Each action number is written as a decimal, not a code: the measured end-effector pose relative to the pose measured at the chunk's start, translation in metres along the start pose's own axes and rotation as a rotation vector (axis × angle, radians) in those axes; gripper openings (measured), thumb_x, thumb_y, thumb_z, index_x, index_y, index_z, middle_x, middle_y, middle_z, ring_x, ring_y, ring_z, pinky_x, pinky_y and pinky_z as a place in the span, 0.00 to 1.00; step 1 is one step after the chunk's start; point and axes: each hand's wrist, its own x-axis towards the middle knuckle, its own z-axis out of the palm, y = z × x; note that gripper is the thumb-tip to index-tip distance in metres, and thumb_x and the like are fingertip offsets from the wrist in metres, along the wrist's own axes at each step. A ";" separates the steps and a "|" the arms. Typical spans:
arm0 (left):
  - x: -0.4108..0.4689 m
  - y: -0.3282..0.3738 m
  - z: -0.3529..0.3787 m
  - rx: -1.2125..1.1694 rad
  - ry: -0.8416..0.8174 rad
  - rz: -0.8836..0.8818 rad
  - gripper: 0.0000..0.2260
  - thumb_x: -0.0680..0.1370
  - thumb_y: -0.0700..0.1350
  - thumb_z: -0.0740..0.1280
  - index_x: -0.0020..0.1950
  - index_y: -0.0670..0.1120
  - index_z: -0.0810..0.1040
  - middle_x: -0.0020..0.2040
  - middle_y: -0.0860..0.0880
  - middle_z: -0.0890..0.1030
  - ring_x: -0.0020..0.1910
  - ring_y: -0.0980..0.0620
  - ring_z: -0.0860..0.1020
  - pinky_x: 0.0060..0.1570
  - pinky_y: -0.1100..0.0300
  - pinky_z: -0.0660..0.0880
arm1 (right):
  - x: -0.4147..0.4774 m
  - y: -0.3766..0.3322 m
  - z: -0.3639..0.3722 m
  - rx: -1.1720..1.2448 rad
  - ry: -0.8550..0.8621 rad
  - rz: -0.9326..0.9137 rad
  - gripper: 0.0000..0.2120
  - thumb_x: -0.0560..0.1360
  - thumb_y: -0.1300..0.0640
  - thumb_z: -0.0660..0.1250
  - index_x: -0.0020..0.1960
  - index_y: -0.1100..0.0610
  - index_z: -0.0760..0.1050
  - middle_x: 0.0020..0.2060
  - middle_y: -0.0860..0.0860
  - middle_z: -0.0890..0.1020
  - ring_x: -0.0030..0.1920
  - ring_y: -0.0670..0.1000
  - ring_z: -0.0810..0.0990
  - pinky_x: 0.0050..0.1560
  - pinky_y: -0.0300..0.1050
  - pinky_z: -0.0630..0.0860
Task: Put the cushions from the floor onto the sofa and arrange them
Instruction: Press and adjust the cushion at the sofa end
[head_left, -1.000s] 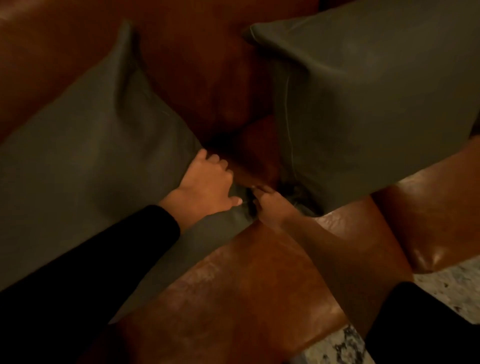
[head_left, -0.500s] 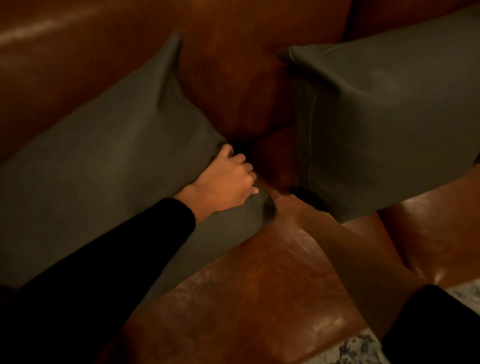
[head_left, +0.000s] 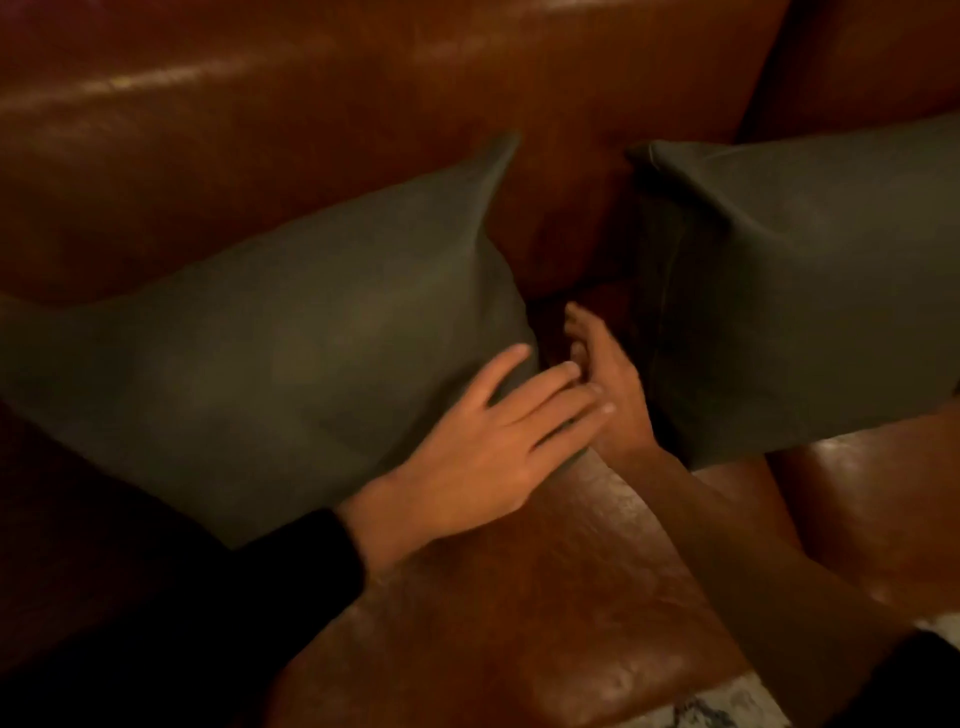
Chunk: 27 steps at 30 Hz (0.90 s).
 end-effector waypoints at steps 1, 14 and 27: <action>-0.021 -0.002 -0.010 0.075 0.022 -0.071 0.22 0.76 0.43 0.64 0.71 0.45 0.69 0.68 0.47 0.73 0.70 0.48 0.65 0.70 0.46 0.54 | 0.003 -0.014 0.001 -0.033 0.158 -0.145 0.20 0.80 0.58 0.56 0.70 0.62 0.66 0.63 0.60 0.74 0.64 0.57 0.72 0.65 0.41 0.65; -0.119 -0.079 -0.024 0.165 -0.272 -0.716 0.52 0.63 0.76 0.54 0.77 0.43 0.52 0.76 0.37 0.57 0.75 0.40 0.54 0.71 0.38 0.42 | -0.007 -0.134 0.115 -0.597 -0.037 -0.897 0.24 0.80 0.50 0.52 0.73 0.59 0.64 0.72 0.55 0.67 0.73 0.56 0.64 0.73 0.51 0.52; -0.187 -0.115 -0.030 0.224 -0.193 -0.516 0.41 0.75 0.69 0.52 0.76 0.40 0.53 0.77 0.41 0.55 0.76 0.44 0.52 0.71 0.39 0.44 | 0.014 -0.103 0.090 -0.728 0.186 -0.893 0.28 0.80 0.39 0.54 0.74 0.54 0.63 0.73 0.56 0.62 0.75 0.57 0.58 0.73 0.61 0.46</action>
